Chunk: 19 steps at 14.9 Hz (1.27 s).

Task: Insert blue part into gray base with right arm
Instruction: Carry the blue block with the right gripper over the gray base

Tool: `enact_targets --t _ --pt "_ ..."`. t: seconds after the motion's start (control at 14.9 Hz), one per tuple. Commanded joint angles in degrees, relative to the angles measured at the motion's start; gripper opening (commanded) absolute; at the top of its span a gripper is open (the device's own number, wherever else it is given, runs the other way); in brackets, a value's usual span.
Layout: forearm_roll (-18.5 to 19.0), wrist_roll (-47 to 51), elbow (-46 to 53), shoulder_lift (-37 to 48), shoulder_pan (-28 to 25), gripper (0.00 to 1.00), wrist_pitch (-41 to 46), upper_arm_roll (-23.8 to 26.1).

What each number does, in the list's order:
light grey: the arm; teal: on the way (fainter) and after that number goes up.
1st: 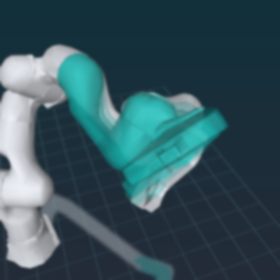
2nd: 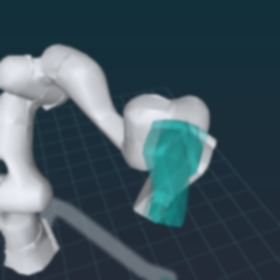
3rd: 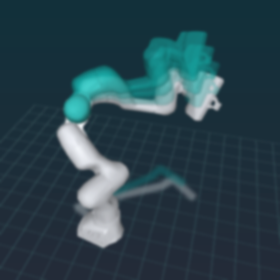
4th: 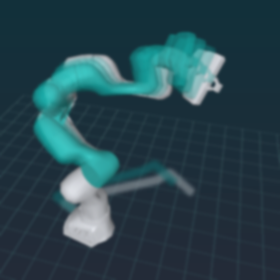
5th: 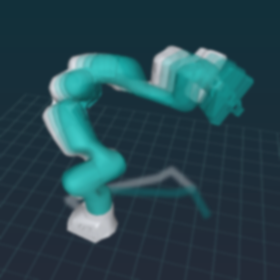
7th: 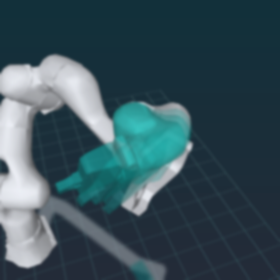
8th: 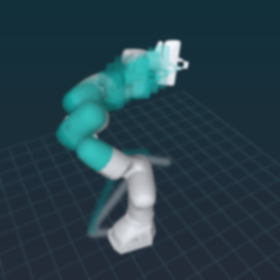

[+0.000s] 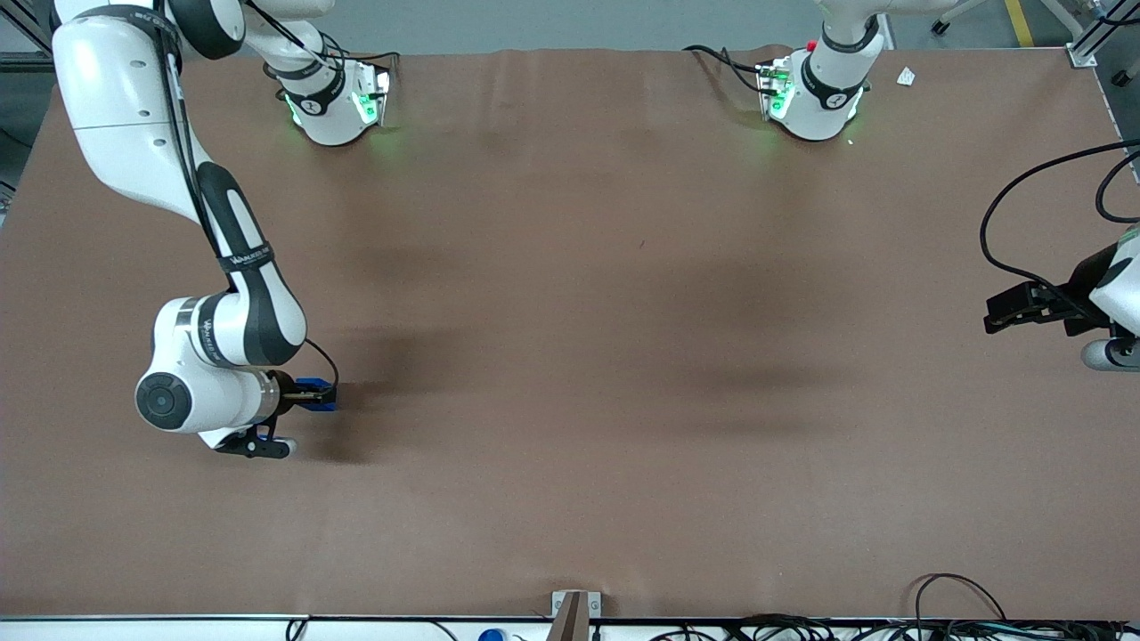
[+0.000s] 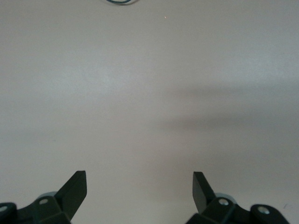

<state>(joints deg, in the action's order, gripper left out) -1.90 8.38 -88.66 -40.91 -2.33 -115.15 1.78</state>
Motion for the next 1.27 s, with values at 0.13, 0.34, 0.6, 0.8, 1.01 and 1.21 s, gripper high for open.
enact_targets --t 0.13,0.34,0.6,0.8,1.01,1.21 --pt "-0.73 0.15 1.21 1.01 0.13 0.61 3.18 0.33" --pt "-0.73 0.15 1.21 1.01 0.31 0.33 3.18 0.33" --pt "-0.74 -0.11 1.21 0.92 0.57 0.0 3.09 0.33" --pt "-0.39 -0.2 6.11 1.27 0.66 0.0 6.84 0.07" --pt "-1.0 -0.2 10.52 3.02 5.21 0.0 9.68 0.24" --pt "-0.74 -0.29 11.22 3.82 7.77 0.0 12.47 0.07"
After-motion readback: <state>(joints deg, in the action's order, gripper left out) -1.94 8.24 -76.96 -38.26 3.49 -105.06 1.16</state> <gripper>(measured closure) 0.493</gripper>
